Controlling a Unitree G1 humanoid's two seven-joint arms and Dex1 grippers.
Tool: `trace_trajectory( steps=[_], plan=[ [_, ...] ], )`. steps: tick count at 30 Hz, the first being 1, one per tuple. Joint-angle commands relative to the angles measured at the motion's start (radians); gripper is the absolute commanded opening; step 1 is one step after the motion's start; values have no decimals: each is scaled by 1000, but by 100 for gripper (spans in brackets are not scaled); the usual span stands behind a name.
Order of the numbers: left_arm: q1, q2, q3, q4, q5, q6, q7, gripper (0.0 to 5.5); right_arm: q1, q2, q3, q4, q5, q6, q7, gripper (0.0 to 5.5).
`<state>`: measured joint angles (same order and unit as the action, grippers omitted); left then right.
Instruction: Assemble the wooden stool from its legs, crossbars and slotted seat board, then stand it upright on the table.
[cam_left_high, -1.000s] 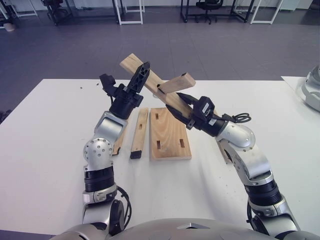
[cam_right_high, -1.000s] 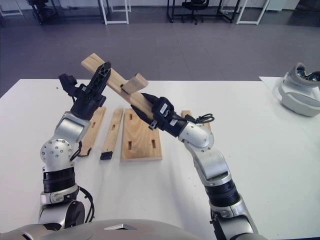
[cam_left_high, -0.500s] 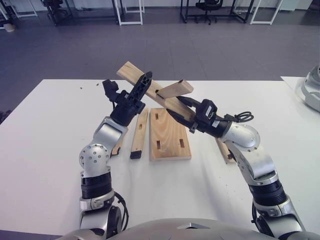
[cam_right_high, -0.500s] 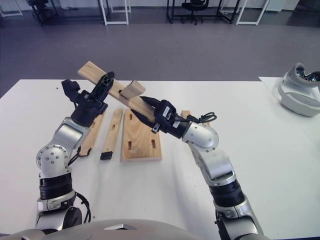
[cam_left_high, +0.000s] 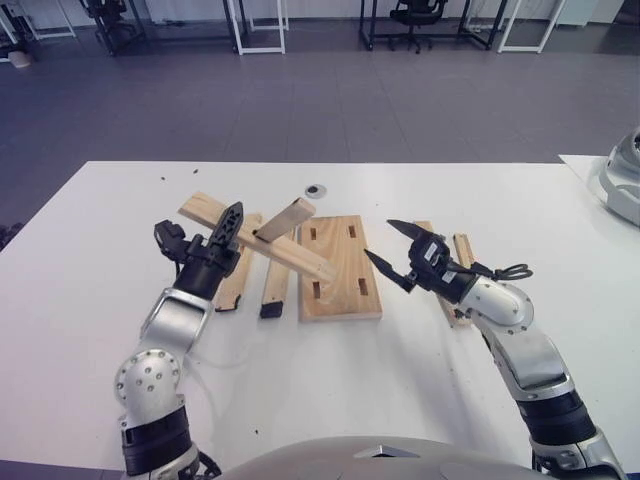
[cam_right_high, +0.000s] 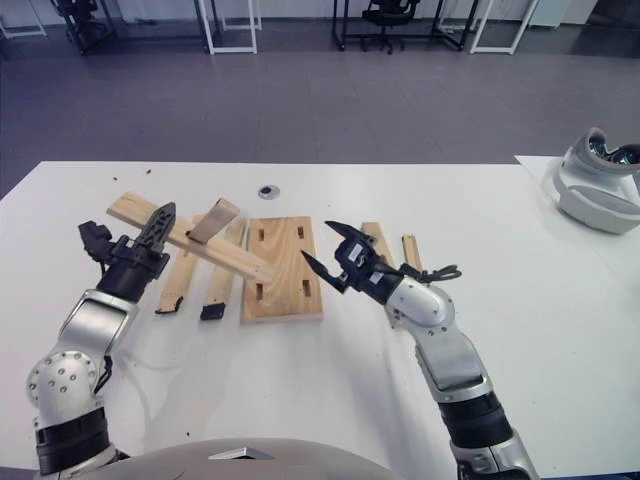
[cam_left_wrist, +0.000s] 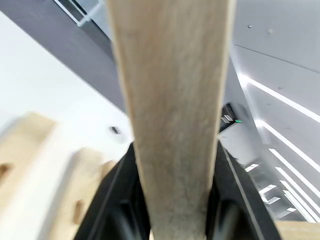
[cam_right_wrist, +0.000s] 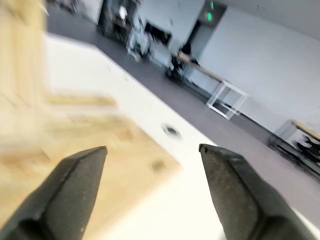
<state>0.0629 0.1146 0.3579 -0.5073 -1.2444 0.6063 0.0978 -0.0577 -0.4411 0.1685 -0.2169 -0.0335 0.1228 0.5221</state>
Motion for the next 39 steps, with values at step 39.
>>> trace_trajectory(
  steps=[39],
  plan=[
    [7, 241, -479, -37, 822, 14, -10, 101, 37, 4, 141, 154, -122, -202, 46, 344]
  ],
)
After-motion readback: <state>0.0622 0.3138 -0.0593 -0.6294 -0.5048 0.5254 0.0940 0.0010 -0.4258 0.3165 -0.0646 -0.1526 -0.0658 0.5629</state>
